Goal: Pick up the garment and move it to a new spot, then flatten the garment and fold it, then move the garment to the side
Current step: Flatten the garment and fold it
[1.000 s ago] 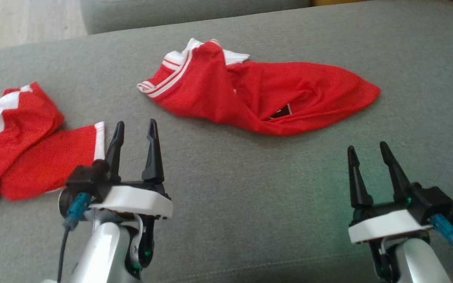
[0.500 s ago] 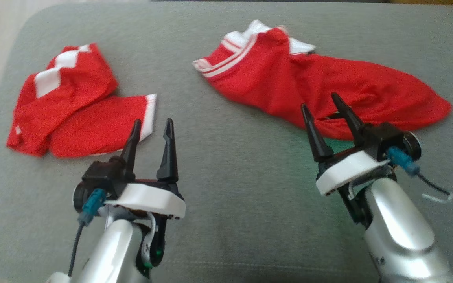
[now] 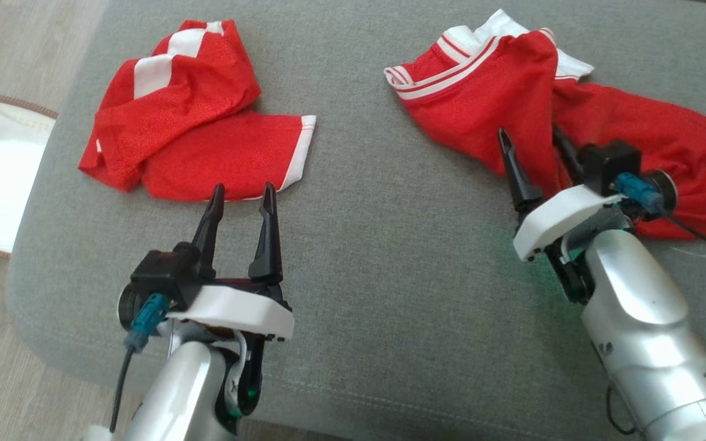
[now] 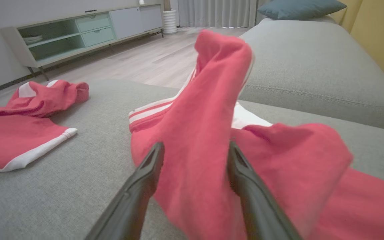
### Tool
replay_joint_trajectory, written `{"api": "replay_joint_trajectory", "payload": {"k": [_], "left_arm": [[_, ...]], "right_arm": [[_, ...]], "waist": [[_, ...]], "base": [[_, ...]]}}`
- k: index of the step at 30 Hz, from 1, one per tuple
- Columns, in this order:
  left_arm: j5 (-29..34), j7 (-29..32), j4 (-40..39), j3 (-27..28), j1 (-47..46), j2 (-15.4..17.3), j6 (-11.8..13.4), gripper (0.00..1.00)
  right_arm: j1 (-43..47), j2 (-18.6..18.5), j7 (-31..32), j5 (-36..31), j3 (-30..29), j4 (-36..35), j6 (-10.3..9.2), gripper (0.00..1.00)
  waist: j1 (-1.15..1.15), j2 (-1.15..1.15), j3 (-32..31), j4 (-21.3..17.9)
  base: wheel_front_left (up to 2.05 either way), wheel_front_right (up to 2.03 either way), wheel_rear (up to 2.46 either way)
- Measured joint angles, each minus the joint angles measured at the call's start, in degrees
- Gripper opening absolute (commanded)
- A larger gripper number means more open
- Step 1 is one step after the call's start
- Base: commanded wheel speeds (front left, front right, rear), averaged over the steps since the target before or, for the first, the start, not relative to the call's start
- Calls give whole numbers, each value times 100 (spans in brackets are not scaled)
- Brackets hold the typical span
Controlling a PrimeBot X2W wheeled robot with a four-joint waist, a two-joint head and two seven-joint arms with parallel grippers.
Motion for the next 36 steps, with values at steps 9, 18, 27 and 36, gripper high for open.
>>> {"api": "replay_joint_trajectory", "payload": {"k": [9,18,27,36], "left_arm": [[10,0,7,45,14,-1,51,100],[26,1,87,125,72,-1,32,100],[26,1,174,148,350,2,-16,100],[67,1,165,215,511,7,-62,100]], "right_arm": [[3,240,-296,-147,692,7,0,0],[981,343,-300,-416,1677,-325,0,0],[1451,346,57,-200,2449,-378,0,100],[1476,313,43,-79,2242,-537,0,100]], "waist": [[0,0,-74,-176],[0,0,-449,-494],[0,0,-881,-615],[0,0,-1115,-827]], "base": [[0,0,0],[0,0,0],[0,0,0],[0,0,0]]}}
